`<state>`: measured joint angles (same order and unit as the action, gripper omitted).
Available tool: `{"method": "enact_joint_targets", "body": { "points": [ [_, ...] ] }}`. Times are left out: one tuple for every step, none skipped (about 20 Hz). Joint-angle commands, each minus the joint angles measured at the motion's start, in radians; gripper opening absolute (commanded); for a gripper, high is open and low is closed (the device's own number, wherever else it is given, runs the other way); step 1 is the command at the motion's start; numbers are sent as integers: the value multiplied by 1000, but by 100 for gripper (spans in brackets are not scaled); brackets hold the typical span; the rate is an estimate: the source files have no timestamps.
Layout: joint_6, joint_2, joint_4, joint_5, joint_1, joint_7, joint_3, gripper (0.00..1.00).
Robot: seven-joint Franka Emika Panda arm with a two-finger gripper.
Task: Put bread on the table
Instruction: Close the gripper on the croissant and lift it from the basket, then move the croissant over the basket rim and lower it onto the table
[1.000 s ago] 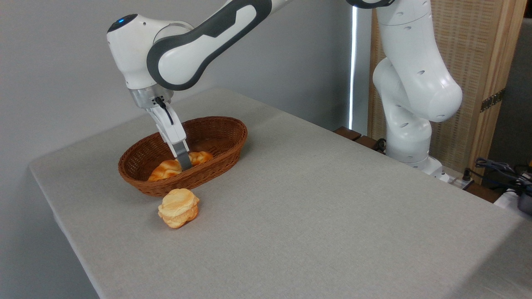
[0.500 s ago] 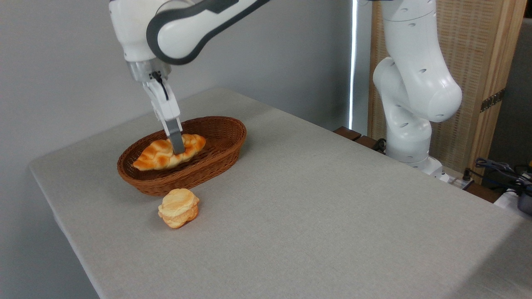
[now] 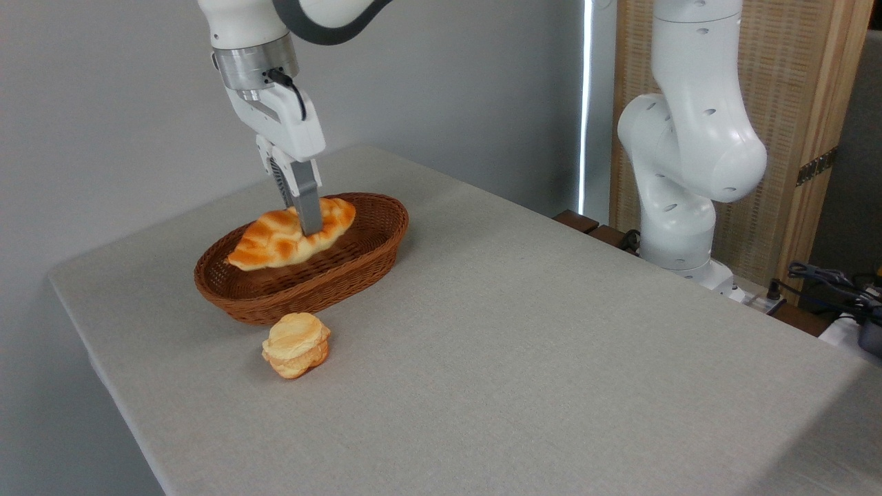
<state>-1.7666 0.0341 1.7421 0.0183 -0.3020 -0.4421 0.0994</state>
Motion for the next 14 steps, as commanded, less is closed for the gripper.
{"method": "enact_joint_targets", "body": {
  "points": [
    [32, -14, 13, 23, -6, -70, -93, 19],
    [32, -13, 14, 23, -6, -87, -118, 19],
    [32, -8, 16, 23, -6, -99, -145, 23],
    [27, -5, 16, 23, -5, -116, -171, 25],
    [27, 1, 17, 23, -5, -148, -196, 25],
    [27, 4, 22, 23, -5, -185, -216, 25],
    [27, 9, 24, 23, -5, -214, -228, 25],
    [26, 19, 24, 23, -5, -231, -237, 26],
    [27, 27, 31, 23, -5, -251, -251, 30],
    [26, 29, 48, 22, -5, -279, -259, 42],
    [26, 33, 62, 22, -5, -300, -260, 64],
    [26, 42, 69, 20, -5, -305, -260, 67],
    [26, 52, 70, 19, -5, -305, -260, 77],
    [26, 64, 70, 17, -5, -305, -260, 93]
  ]
}}
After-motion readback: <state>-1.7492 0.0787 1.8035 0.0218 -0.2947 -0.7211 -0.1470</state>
